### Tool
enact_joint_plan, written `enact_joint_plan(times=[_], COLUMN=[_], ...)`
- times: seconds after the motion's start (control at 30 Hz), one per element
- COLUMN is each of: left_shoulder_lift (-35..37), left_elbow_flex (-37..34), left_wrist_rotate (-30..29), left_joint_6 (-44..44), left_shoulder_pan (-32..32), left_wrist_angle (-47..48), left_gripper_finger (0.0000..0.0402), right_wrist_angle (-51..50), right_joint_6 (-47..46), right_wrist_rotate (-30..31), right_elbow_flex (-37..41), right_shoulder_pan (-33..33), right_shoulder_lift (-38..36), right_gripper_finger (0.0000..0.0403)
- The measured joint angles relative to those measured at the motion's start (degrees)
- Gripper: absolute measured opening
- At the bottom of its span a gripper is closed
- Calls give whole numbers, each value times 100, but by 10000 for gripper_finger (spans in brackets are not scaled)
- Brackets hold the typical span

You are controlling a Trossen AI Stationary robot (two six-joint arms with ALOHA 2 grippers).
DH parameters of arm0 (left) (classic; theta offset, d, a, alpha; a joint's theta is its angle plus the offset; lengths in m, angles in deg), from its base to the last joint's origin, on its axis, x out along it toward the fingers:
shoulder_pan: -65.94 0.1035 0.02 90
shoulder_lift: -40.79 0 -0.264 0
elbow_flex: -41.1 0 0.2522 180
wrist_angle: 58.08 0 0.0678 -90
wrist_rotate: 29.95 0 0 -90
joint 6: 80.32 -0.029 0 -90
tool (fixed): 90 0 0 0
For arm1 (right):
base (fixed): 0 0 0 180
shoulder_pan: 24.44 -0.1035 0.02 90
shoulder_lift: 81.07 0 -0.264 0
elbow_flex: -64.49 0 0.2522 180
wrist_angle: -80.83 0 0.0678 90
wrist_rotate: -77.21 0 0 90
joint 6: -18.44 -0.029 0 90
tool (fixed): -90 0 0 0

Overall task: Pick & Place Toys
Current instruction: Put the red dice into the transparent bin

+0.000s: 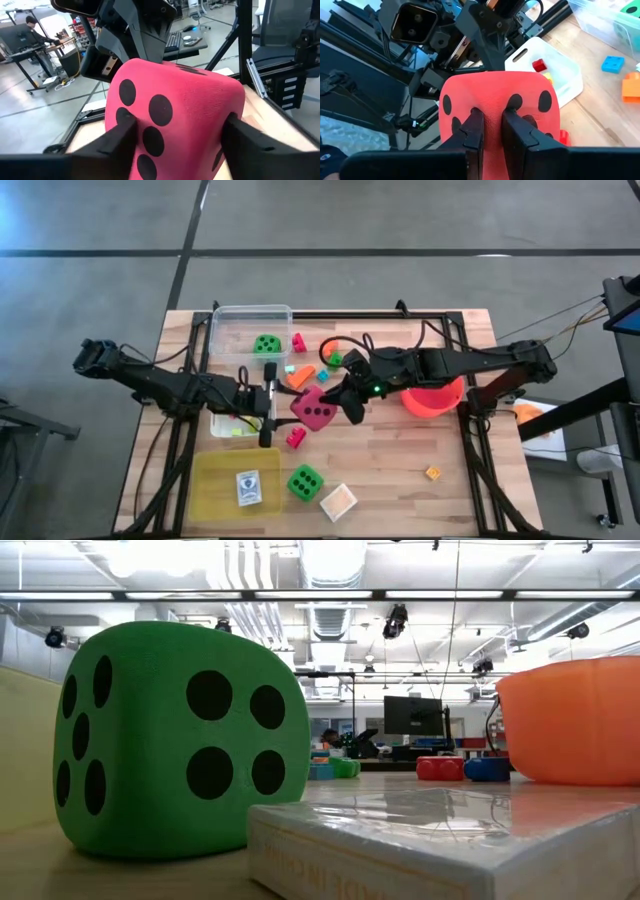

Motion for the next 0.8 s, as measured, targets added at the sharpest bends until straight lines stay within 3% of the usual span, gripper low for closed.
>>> enact_joint_plan(times=[0.07, 0.37, 0.8], left_shoulder_lift=[0, -4, -8], left_elbow_flex=[2, 235, 339], left_wrist_rotate=[50, 520, 406], left_joint_6=[145, 19, 312], left_shoulder_pan=[0, -9, -11], left_wrist_angle=[-3, 149, 540], left_gripper_finger=[184, 184, 172], right_wrist_angle=[16, 138, 100], right_joint_6=[-7, 97, 95], right_wrist_rotate=[-33, -167, -151], right_elbow_flex=[2, 2, 2], right_shoulder_pan=[4, -9, -9], right_shoulder_lift=[0, 15, 14], right_gripper_finger=[33, 38, 299])
